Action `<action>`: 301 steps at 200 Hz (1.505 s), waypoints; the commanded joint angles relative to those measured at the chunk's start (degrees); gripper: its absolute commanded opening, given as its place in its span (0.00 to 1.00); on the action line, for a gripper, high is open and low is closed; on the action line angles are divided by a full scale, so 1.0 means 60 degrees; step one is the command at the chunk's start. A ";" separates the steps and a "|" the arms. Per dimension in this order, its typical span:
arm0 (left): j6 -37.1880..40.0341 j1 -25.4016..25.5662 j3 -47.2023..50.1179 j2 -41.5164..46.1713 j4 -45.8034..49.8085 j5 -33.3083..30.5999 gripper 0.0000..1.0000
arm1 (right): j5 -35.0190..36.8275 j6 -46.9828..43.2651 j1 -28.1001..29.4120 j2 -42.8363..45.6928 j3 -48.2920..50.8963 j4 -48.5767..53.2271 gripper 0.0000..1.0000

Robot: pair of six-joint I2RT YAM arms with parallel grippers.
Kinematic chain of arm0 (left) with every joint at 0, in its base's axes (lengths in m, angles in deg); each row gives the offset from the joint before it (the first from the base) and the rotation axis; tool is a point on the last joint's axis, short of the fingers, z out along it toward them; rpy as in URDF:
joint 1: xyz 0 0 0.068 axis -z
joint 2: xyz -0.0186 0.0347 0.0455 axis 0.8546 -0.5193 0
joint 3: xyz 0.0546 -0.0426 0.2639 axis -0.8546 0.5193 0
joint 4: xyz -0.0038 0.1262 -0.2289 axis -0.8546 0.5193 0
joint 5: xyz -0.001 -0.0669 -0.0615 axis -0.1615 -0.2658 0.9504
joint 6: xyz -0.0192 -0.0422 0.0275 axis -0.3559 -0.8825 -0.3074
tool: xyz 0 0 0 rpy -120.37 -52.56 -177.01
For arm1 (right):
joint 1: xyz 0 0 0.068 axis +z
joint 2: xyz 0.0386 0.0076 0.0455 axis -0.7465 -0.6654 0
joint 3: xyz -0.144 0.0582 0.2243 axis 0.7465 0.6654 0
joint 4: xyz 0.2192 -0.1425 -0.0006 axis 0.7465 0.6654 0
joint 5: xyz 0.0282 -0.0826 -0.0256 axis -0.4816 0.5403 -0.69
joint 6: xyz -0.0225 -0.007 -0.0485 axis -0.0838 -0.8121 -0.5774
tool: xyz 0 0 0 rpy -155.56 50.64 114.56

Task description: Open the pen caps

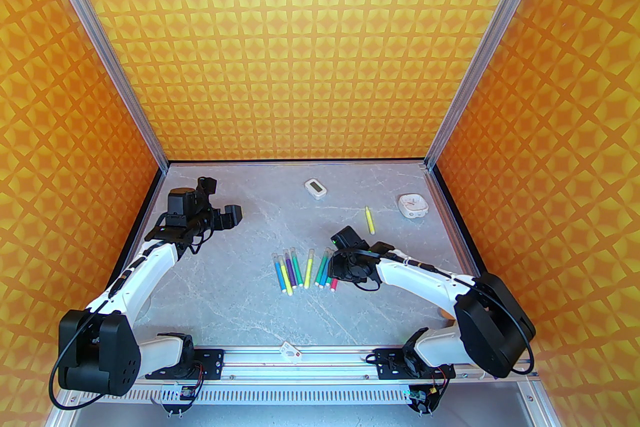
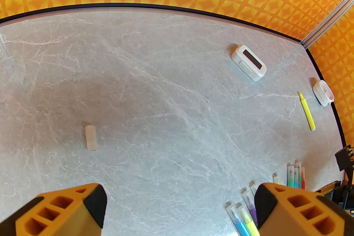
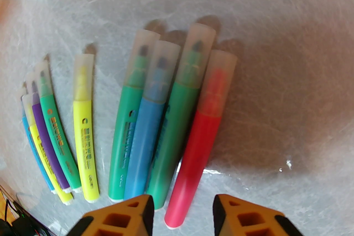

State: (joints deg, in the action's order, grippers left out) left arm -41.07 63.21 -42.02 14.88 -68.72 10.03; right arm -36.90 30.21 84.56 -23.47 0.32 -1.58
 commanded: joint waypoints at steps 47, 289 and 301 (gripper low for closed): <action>-0.0154 0.0016 0.0212 0.0329 -0.0235 0.0244 0.93 | 0.0169 0.0442 0.0078 -0.0444 0.0081 0.0078 0.37; -0.0073 0.0028 0.0293 0.0940 -0.0265 0.0322 0.93 | -0.0278 -0.1814 -0.0800 -0.2970 -0.1460 0.1743 0.25; -0.0080 0.0024 0.0271 0.0926 -0.0236 0.0322 0.93 | -0.0231 -0.1899 -0.0814 -0.3136 -0.1504 0.1753 0.25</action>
State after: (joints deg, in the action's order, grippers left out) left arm -41.24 63.21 -41.04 19.63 -69.92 10.68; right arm -41.40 21.64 80.71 -37.70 -9.32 9.74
